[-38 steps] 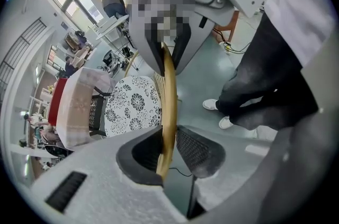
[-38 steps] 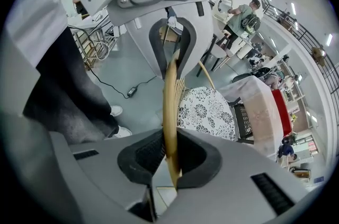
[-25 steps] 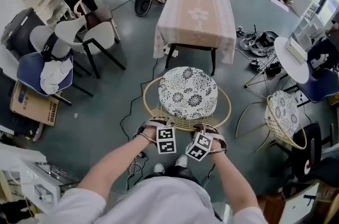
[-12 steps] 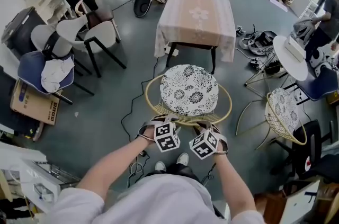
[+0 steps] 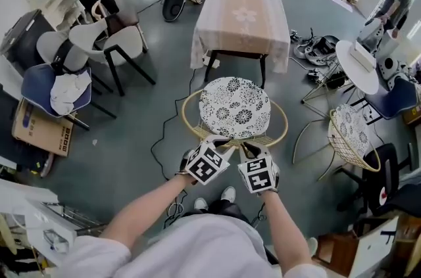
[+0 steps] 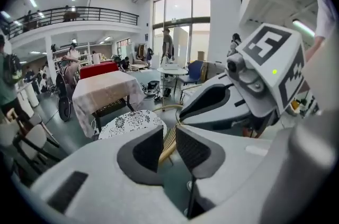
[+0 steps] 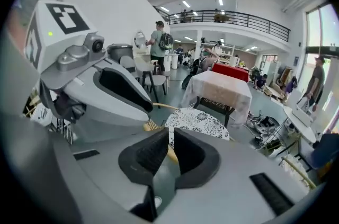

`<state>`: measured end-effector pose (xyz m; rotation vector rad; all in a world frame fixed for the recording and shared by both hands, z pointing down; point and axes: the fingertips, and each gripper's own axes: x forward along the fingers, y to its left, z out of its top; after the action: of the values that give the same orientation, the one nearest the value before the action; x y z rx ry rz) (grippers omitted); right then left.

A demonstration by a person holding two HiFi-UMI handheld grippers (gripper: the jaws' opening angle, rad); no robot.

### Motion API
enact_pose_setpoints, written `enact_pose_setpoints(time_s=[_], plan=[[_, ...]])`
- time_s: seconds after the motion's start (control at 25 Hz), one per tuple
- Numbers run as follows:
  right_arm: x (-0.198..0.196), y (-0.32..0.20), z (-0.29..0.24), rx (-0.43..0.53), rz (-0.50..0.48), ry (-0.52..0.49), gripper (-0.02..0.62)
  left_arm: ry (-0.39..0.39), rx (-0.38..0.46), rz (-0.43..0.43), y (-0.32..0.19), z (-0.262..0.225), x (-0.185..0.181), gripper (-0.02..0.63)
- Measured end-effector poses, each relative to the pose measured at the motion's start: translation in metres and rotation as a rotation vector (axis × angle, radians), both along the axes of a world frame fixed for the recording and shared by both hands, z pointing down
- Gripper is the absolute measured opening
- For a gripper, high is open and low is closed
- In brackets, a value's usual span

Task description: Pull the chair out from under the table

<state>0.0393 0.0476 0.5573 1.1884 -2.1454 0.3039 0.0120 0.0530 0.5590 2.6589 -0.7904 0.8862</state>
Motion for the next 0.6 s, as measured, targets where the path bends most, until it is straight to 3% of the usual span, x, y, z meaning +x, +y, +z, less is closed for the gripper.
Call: enact_pose_setpoints(time_s=[0.32, 0.6], plan=[[-0.014, 0.014, -0.037, 0.034, 0.099, -0.153, 0.012, 0.166, 0.017, -0.124, 0.009, -0.043, -0.011, 0.026], [-0.026, 0.029, -0.056, 0.062, 0.128, -0.244, 0.002, 0.231, 0.028, -0.194, 0.019, -0.059, -0.017, 0.006]])
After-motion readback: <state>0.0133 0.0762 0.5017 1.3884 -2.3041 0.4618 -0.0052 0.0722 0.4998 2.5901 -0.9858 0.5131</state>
